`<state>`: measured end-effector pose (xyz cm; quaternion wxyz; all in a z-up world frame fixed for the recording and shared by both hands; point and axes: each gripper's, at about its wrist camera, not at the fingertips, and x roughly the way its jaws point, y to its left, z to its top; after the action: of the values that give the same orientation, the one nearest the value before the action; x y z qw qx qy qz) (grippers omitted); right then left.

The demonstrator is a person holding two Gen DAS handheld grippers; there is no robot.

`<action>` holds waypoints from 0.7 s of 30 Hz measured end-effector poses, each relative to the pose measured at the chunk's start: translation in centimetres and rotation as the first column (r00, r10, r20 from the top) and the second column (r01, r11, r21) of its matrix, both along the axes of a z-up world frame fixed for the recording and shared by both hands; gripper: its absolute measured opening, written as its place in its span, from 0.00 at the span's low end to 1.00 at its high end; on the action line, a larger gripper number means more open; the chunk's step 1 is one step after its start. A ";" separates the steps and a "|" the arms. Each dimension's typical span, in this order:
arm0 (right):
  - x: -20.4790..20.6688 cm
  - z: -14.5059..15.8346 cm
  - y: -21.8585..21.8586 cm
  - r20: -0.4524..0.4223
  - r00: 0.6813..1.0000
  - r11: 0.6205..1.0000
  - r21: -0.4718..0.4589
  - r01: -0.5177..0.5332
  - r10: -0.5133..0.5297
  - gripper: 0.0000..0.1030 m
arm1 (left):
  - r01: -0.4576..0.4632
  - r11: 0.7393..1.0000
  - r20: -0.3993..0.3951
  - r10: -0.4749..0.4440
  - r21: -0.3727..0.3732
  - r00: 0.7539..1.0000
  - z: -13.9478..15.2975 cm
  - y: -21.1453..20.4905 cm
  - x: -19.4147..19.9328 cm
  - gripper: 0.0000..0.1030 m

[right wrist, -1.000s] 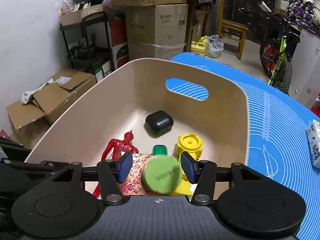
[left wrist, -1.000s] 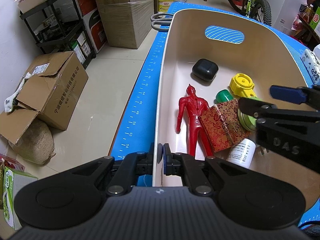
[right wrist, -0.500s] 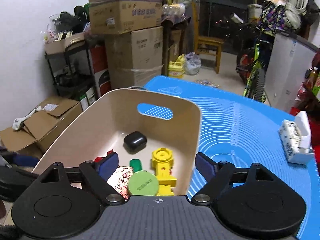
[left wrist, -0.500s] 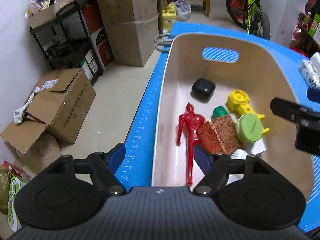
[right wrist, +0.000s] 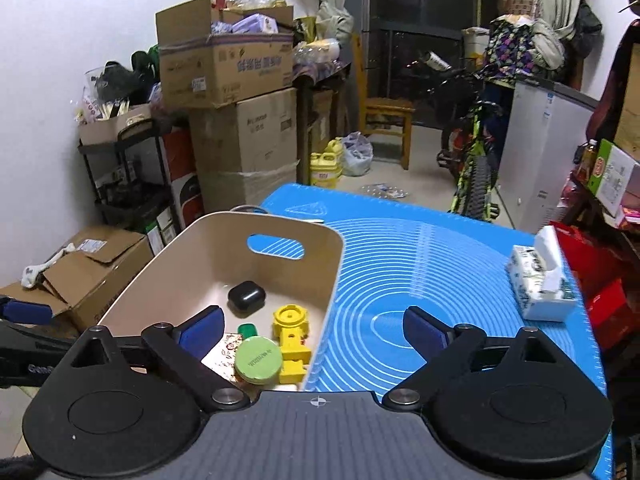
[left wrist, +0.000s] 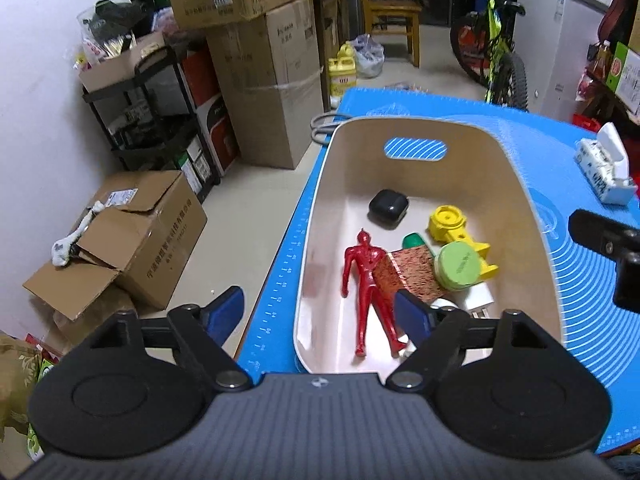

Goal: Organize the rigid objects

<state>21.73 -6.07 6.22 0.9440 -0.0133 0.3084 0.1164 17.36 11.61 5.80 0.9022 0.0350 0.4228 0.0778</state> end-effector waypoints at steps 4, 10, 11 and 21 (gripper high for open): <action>-2.0 1.1 -1.6 0.012 1.000 1.000 0.010 0.021 -0.021 0.94 | 0.008 1.000 0.025 -0.008 -0.007 1.000 1.1 -0.9 -1.7 0.84; -5.4 2.1 -3.9 0.012 0.998 0.999 0.006 0.054 -0.054 0.94 | 0.033 0.999 0.055 -0.030 -0.039 0.998 2.4 -2.2 -4.3 0.84; -5.9 2.2 -4.2 0.011 0.998 0.998 0.004 0.059 -0.059 0.94 | 0.037 0.998 0.058 -0.034 -0.043 0.998 2.6 -2.4 -4.7 0.84; -11.1 3.6 -6.4 0.032 0.996 0.997 0.008 0.081 -0.082 0.95 | 0.100 0.995 0.094 -0.098 -0.021 0.991 3.8 -5.4 -8.5 0.86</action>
<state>10.67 -12.51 9.79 0.9529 0.0005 0.2931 0.0786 8.91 6.22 9.63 0.9239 0.0406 0.3793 0.0289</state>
